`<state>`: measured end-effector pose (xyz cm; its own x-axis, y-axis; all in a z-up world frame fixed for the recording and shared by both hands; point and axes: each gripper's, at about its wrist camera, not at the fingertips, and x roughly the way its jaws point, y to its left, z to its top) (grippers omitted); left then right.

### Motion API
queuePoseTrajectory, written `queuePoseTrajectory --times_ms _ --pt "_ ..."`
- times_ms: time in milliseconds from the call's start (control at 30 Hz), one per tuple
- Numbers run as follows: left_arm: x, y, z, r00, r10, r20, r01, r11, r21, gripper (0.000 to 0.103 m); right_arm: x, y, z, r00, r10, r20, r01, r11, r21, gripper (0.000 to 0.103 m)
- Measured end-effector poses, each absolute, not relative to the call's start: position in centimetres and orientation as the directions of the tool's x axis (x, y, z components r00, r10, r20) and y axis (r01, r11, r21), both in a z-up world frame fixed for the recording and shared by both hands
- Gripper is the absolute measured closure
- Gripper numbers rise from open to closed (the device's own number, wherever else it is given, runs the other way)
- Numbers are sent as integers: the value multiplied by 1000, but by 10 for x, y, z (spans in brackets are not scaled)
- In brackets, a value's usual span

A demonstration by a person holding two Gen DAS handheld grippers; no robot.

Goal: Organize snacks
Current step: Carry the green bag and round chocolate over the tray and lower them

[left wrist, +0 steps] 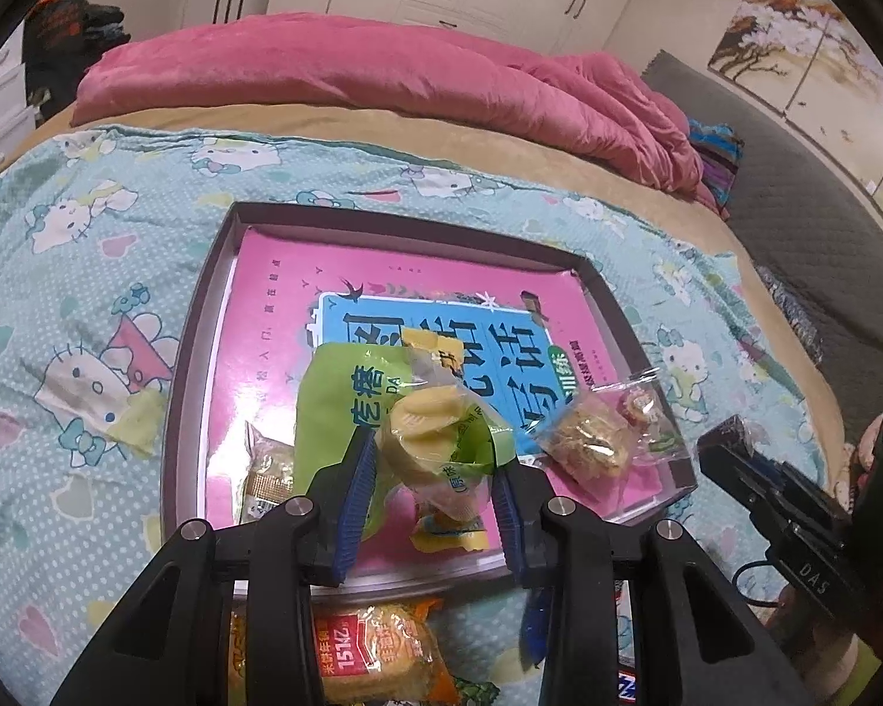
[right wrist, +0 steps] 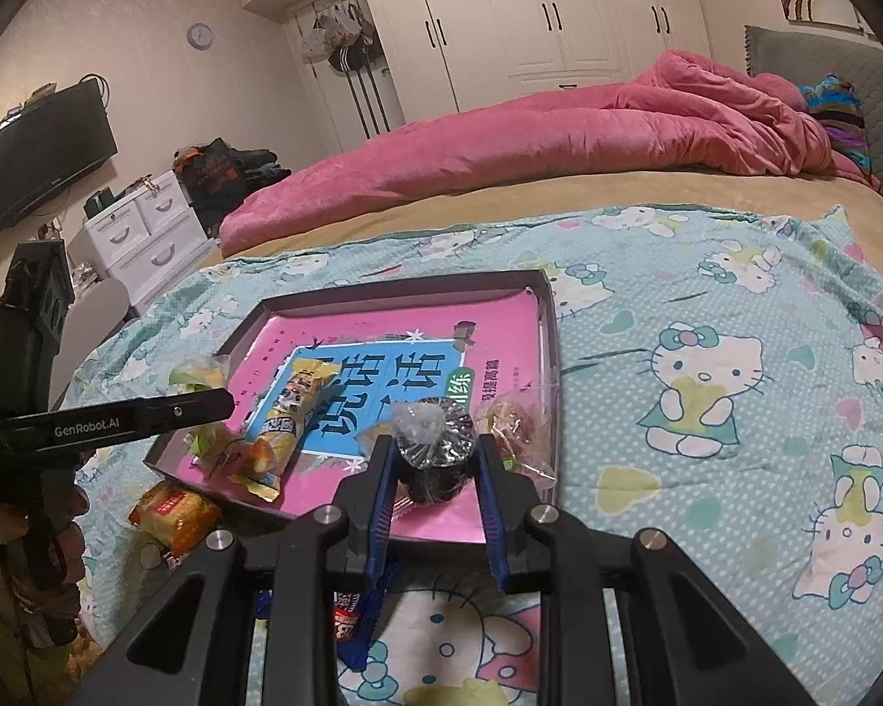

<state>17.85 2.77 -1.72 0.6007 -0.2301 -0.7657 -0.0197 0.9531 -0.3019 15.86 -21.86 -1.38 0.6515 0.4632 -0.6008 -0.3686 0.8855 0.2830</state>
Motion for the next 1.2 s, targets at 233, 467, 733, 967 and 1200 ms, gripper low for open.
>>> queuePoseTrajectory --times_ms 233,467,733,967,1200 --pt "184 22 -22 594 -214 -775 -17 960 -278 65 164 -211 -23 636 457 -622 -375 887 267 76" --pt "187 23 -26 588 -214 -780 -25 959 -282 65 167 -209 -32 623 450 -640 -372 890 264 76" --pt "190 22 -33 577 -217 -787 -28 958 -286 64 172 -207 -40 609 445 -656 -368 892 263 76" --pt "191 22 -33 576 -219 -788 -32 956 -290 64 171 -204 -44 595 445 -669 -373 890 261 76" --pt "194 23 -35 566 -222 -794 -48 953 -300 64 170 -202 -48 582 444 -681 -375 890 260 76"
